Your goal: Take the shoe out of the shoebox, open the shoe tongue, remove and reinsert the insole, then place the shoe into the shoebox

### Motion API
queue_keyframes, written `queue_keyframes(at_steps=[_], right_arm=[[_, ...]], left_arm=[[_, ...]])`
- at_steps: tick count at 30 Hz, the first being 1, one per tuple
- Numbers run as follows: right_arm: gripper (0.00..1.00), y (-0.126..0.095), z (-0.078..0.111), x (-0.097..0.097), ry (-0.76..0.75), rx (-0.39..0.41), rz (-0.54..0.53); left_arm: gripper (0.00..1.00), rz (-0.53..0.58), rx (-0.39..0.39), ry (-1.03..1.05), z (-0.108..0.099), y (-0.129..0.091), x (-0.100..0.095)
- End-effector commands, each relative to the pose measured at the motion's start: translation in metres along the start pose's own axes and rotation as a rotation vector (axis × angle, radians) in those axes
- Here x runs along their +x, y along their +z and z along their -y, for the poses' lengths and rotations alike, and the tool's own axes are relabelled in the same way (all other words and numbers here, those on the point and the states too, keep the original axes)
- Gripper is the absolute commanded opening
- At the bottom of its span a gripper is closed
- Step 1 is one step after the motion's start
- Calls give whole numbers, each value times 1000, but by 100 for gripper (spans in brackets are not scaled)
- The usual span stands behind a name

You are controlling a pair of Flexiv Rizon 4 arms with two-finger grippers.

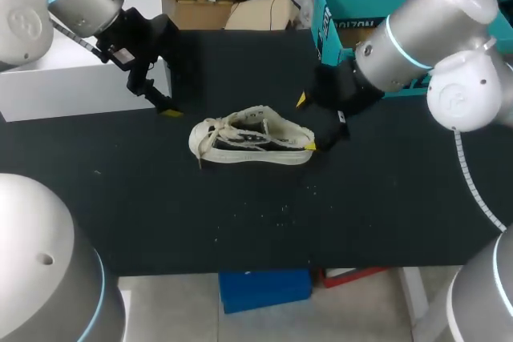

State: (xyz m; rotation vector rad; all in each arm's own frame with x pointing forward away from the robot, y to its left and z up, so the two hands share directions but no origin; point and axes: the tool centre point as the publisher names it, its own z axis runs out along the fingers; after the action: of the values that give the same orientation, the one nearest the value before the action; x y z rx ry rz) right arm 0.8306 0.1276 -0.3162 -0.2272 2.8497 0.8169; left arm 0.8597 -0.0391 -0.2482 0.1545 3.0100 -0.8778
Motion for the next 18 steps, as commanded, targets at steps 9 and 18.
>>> queue_keyframes(at_steps=[9, 18], right_arm=[[100, 4, 4, -1, -2, -127, -16], [100, 27, 33, -6, 278, -210, -6]], left_arm=[[100, 3, 1, 2, -1, 1, 0], [100, 3, 1, 2, -1, 1, 0]])
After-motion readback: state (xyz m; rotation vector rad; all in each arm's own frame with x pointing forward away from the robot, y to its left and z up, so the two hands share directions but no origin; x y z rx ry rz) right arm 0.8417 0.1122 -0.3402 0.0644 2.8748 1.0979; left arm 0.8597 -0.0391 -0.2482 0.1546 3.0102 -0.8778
